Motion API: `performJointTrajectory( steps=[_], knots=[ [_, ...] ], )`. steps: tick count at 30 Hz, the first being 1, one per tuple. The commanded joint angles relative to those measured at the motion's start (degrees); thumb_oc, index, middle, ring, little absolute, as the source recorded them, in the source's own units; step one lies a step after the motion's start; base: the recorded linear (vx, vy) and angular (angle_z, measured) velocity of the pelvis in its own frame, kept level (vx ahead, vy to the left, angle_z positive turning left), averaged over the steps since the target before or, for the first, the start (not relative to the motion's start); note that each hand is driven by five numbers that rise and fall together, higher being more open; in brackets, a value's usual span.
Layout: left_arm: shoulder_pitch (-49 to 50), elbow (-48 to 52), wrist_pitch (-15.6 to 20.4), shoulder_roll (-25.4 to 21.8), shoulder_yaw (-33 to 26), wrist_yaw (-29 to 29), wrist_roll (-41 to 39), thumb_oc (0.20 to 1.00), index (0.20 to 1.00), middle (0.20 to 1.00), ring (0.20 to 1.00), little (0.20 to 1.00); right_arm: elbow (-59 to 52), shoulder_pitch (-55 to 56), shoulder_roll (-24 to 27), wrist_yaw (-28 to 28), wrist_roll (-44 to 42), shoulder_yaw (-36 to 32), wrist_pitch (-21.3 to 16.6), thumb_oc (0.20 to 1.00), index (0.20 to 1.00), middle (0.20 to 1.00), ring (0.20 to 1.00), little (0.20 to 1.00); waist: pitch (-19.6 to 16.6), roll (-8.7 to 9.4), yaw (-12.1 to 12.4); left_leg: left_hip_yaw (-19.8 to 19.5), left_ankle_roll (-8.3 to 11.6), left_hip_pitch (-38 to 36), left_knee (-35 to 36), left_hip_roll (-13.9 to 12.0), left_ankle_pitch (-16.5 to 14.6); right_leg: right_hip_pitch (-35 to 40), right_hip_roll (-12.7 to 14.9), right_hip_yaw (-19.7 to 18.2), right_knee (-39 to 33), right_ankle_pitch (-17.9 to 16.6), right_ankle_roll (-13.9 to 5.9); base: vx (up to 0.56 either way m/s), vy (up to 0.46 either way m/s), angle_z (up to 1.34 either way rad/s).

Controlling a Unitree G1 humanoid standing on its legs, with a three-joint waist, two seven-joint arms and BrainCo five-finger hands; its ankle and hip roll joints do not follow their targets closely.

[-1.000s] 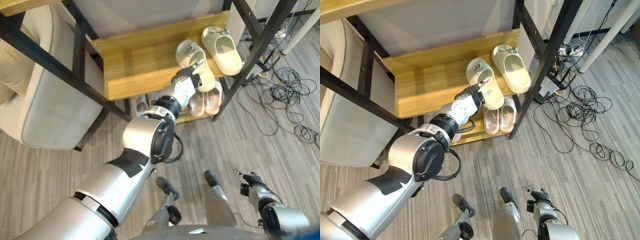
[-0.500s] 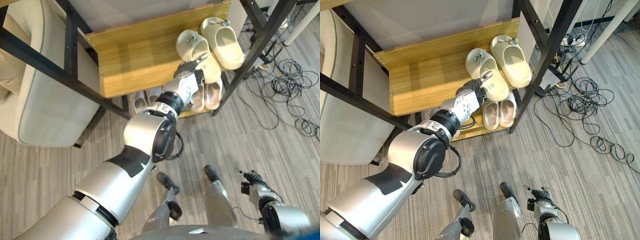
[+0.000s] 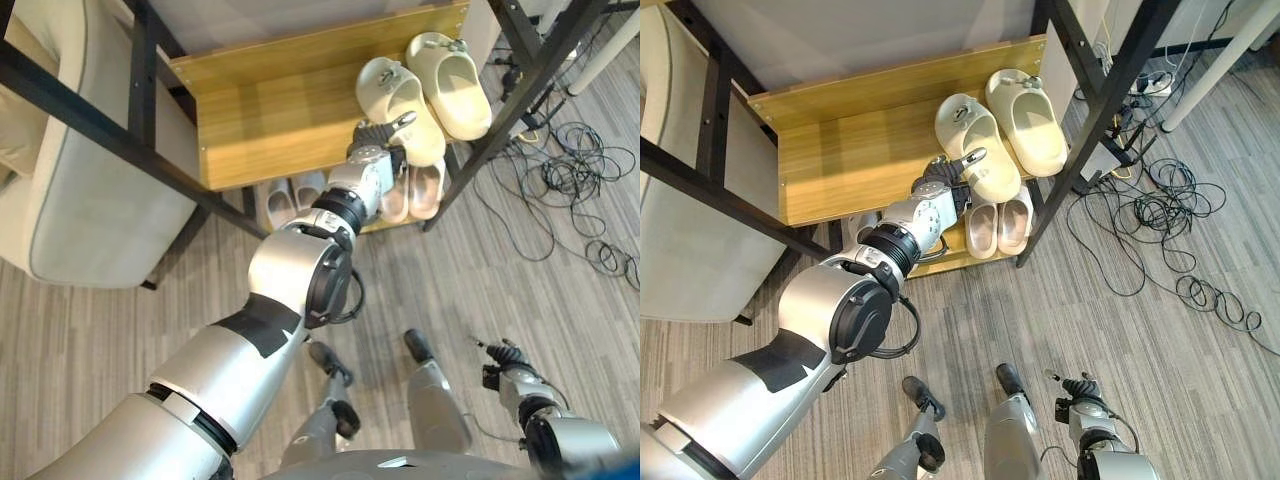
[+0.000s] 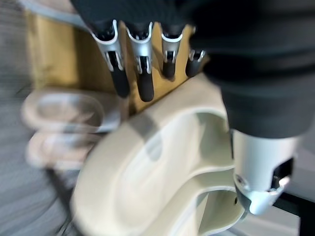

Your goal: Arrange the slippers neatly on the shoe rack.

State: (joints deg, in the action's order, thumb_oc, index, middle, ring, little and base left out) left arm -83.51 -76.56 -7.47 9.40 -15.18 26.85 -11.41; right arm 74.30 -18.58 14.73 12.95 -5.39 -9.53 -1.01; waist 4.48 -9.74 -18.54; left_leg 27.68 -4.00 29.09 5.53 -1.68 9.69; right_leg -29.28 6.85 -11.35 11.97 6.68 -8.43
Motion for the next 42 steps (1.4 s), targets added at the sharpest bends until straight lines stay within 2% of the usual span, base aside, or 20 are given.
performJointTrajectory(
  steps=[1, 6, 18, 30, 42],
  knots=[
    [-5.38, -2.08, 4.96, 3.62, -2.51, 1.0, 3.52, 1.0, 1.0, 1.0, 1.0, 1.0, 0.5, -1.6, 2.66, -0.32, -0.39, -1.36, -0.9, 1.0, 1.0, 1.0, 1.0, 1.0, 1.33, -1.21, 0.65, 0.65, 4.22, -11.84, -0.53, 2.62, -8.44, 1.14, -4.33, -2.44, -4.59, -3.54, 3.25, 0.0, 0.0, 0.0],
    [-5.15, -2.25, 5.32, 3.42, -2.08, 1.28, 4.43, 1.0, 1.0, 1.0, 1.0, 1.0, 0.05, -0.88, 2.47, -0.24, -0.02, -1.5, -1.2, 1.0, 1.0, 1.0, 1.0, 1.0, 0.59, -1.15, 0.51, 1.08, 3.97, -11.59, -0.53, 2.89, -8.79, 0.58, -4.09, -2.88, -4.69, -3.79, 2.99, 0.01, 0.003, 0.0],
    [-4.75, -0.93, 6.67, 7.25, -4.32, 0.21, 4.32, 1.0, 1.0, 1.0, 1.0, 1.0, 0.0, -1.35, 3.81, -0.44, -0.2, -2.36, -0.97, 1.0, 1.0, 1.0, 1.0, 1.0, 0.2, -1.29, 0.03, 1.94, 3.26, -11.08, -0.53, 3.89, -9.26, -0.88, -3.21, -3.89, -3.67, -3.21, 1.85, 0.0, 0.002, 0.0],
    [-5.33, 1.91, 6.65, 13.49, -7.84, -5.03, 1.88, 1.0, 1.0, 1.0, 1.0, 1.0, 0.92, -3.29, 5.82, -0.96, -0.95, -2.42, -0.79, 1.0, 1.0, 1.0, 1.0, 1.0, 0.38, -1.35, -0.13, 1.74, 3.18, -10.91, -0.53, 4.21, -9.37, -1.99, -3.31, -4.28, -2.05, -2.48, 2.12, 0.0, -0.003, 0.01],
    [-3.26, 1.99, 6.0, 17.43, -7.44, -8.14, 2.56, 1.0, 1.0, 1.0, 1.0, 1.0, 3.44, -6.09, 7.63, -0.77, -2.26, -3.06, -0.59, 1.0, 1.0, 1.0, 1.0, 1.0, 1.18, -1.15, 0.13, 1.26, 3.17, -10.75, -0.53, 4.35, -9.3, -3.03, -3.63, -4.07, -0.87, -2.34, 2.26, -0.01, -0.013, 0.0]
  ],
)
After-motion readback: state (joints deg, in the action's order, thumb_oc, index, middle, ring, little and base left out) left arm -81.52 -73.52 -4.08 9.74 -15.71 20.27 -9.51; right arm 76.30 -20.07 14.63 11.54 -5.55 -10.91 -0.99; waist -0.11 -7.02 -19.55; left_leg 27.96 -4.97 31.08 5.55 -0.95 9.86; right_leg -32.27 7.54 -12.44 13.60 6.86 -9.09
